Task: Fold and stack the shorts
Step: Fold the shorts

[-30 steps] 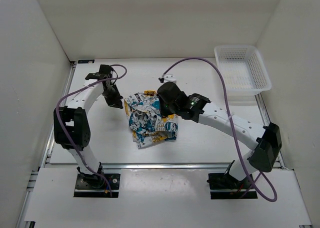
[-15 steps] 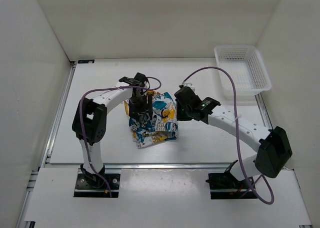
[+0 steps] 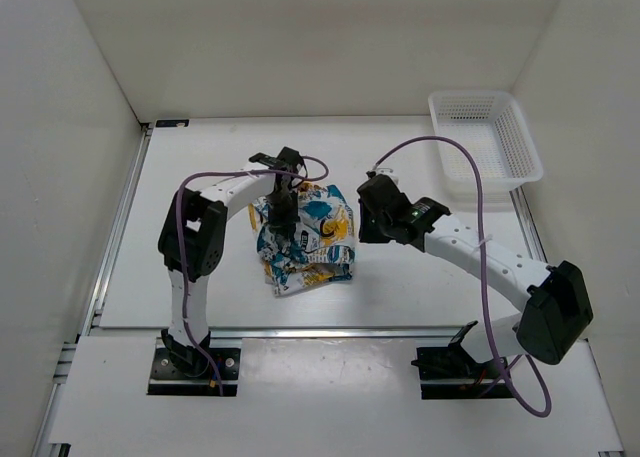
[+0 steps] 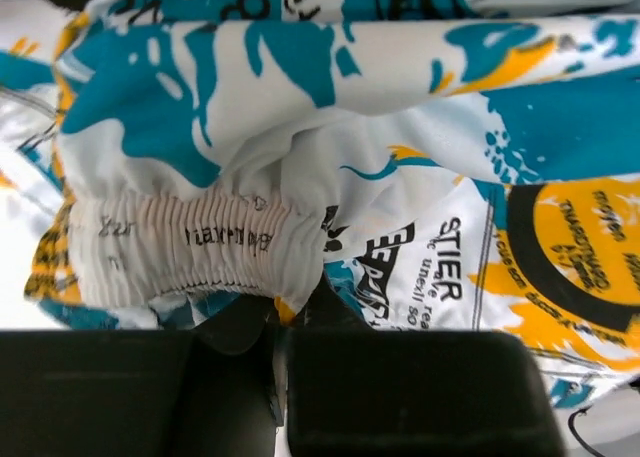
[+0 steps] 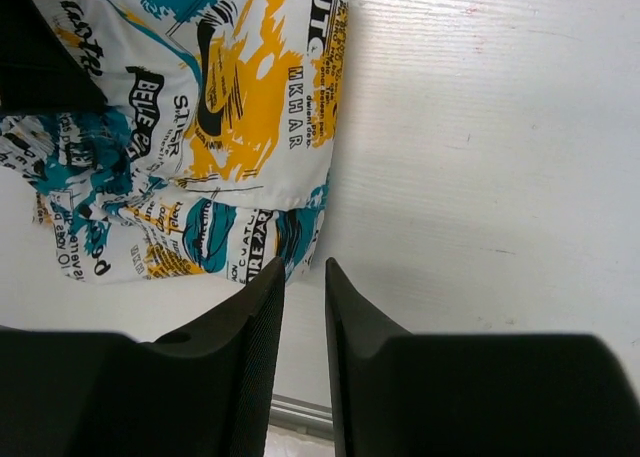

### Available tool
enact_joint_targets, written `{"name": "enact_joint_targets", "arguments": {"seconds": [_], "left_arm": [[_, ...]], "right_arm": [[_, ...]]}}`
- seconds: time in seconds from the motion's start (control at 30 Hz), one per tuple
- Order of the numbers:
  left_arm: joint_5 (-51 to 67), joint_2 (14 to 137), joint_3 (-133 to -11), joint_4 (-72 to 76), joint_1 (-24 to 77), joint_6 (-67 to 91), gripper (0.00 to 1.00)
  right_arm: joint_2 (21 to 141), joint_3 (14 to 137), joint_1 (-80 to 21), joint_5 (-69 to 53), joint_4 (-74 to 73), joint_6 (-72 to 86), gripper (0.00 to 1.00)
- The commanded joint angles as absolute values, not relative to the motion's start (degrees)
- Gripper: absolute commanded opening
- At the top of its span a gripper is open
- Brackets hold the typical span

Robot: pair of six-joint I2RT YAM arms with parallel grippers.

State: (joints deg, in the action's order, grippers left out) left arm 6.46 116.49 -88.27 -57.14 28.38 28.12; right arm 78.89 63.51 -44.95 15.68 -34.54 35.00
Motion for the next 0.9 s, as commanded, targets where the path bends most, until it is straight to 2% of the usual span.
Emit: {"name": "enact_joint_targets", "arguments": {"seconds": [0.0, 0.4, 0.67, 0.77, 0.8, 0.87], "left_arm": [[3.9, 111.1, -90.9, -58.9, 28.7, 28.9, 0.10], [6.5, 100.3, -85.5, -62.5, 23.7, 28.9, 0.10], [7.6, 99.8, -80.0, -61.3, 21.4, 27.2, 0.12], [6.4, 100.3, -78.3, -60.7, 21.4, 26.7, 0.35], [6.4, 100.3, -77.5, -60.7, 20.7, 26.7, 0.56], [6.4, 99.7, -77.0, -60.2, 20.0, 26.7, 0.70]], "right_arm": [[77.1, 63.5, -44.6, 15.6, -34.0, 34.8, 0.28], [91.3, 68.0, -46.7, 7.0, -27.4, 33.8, 0.24], [101.7, 70.0, -48.8, 8.4, -24.4, 33.7, 0.19], [105.8, 70.6, -48.8, 7.8, -23.7, 34.5, 0.15], [105.8, 70.6, -49.3, 7.8, -23.7, 34.5, 0.15], [105.1, 70.6, -49.3, 7.3, -23.7, 34.5, 0.15]]}}
